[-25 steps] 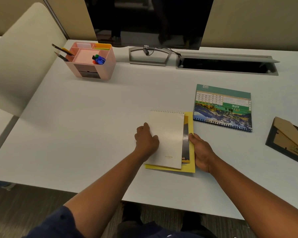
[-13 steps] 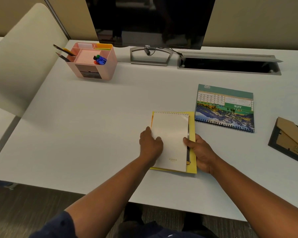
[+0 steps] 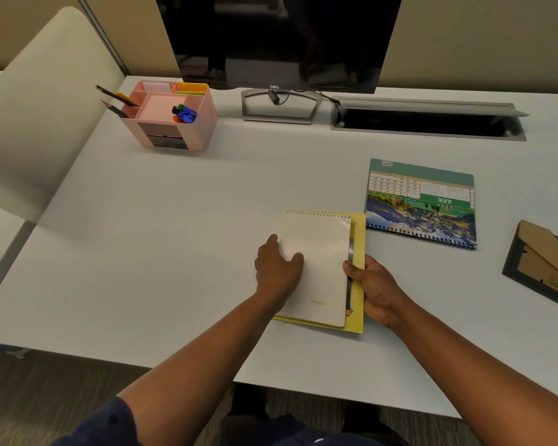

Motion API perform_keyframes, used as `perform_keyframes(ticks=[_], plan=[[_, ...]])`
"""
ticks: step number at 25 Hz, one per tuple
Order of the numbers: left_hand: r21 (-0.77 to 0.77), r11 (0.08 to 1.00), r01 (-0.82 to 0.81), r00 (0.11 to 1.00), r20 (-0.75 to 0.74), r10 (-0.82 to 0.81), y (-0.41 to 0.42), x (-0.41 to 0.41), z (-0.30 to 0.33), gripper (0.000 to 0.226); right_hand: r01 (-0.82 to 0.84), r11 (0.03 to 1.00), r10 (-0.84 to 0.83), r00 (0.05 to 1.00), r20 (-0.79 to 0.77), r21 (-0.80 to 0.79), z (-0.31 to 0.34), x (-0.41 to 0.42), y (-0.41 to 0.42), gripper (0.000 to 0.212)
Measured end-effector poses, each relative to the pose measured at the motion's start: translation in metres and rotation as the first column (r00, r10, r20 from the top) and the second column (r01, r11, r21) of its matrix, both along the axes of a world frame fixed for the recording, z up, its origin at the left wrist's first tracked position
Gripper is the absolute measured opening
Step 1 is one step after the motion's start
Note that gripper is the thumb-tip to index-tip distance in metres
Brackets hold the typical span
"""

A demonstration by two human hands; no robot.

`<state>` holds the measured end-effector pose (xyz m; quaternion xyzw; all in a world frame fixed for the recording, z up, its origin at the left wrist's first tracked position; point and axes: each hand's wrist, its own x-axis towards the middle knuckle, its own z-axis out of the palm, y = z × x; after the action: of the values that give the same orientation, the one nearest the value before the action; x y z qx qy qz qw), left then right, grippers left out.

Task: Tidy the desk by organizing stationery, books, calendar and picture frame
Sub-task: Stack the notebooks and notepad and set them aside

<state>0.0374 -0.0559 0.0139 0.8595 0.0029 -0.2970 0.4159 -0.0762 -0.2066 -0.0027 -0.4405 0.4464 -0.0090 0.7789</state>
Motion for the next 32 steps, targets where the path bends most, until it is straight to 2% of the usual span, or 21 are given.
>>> perform_keyframes(ticks=[3, 6, 8, 10, 11, 12, 14, 15, 19, 22, 25, 28, 32], plan=[[0.147, 0.989, 0.014, 0.993, 0.112, -0.03, 0.003, 0.012, 0.003, 0.08, 0.063, 0.998, -0.062, 0.998, 0.032, -0.023, 0.003, 0.013, 0.005, 0.022], [0.069, 0.982, -0.175, 0.975, 0.151, 0.163, 0.001, 0.021, 0.012, 0.091, 0.149, 0.989, -0.148, 0.984, 0.095, -0.003, 0.01, 0.035, 0.003, 0.025], [-0.077, 0.917, -0.391, 0.92, 0.013, 0.393, -0.003, 0.029, 0.014, 0.105, 0.227, 0.971, -0.237, 0.959, 0.153, 0.076, 0.013, 0.051, -0.002, 0.029], [-0.292, 0.767, -0.571, 0.816, -0.307, 0.49, -0.007, 0.039, 0.014, 0.114, 0.289, 0.942, -0.322, 0.922, 0.216, 0.17, 0.017, 0.067, -0.005, 0.03], [-0.377, 0.682, -0.627, 0.766, -0.456, 0.452, -0.01, 0.045, 0.015, 0.106, 0.308, 0.93, -0.352, 0.903, 0.245, 0.202, 0.022, 0.076, -0.006, 0.03], [-0.436, 0.617, -0.654, 0.736, -0.557, 0.386, -0.014, 0.051, 0.014, 0.088, 0.313, 0.924, -0.367, 0.889, 0.275, 0.219, 0.025, 0.083, -0.005, 0.032], [-0.497, 0.573, -0.651, 0.73, -0.617, 0.295, -0.023, 0.063, 0.015, 0.048, 0.292, 0.931, -0.352, 0.878, 0.324, 0.22, 0.032, 0.095, -0.003, 0.033], [-0.514, 0.572, -0.64, 0.738, -0.619, 0.269, -0.026, 0.07, 0.015, 0.041, 0.272, 0.937, -0.335, 0.88, 0.337, 0.22, 0.036, 0.099, -0.003, 0.031], [-0.617, 0.602, -0.506, 0.825, -0.55, 0.13, -0.023, 0.113, 0.016, 0.045, 0.23, 0.939, -0.302, 0.907, 0.295, 0.255, 0.048, 0.108, -0.027, 0.014], [-0.605, 0.71, -0.36, 0.889, -0.454, 0.064, -0.012, 0.158, 0.017, 0.045, 0.226, 0.959, -0.26, 0.941, 0.216, 0.169, 0.049, 0.121, -0.067, 0.022], [-0.534, 0.816, -0.223, 0.918, -0.395, -0.008, -0.01, 0.209, 0.017, 0.049, 0.064, 0.998, -0.064, 0.99, 0.129, 0.006, 0.047, 0.143, -0.089, 0.017], [-0.399, 0.916, -0.047, 0.95, -0.302, -0.083, -0.018, 0.26, 0.017, 0.048, -0.165, 0.966, 0.169, 0.986, 0.002, -0.201, 0.04, 0.175, -0.096, 0.017], [-0.179, 0.984, -0.017, 0.997, -0.076, 0.004, -0.042, 0.31, 0.019, 0.052, -0.23, 0.938, 0.218, 0.973, -0.075, -0.259, 0.025, 0.218, -0.101, 0.026]])
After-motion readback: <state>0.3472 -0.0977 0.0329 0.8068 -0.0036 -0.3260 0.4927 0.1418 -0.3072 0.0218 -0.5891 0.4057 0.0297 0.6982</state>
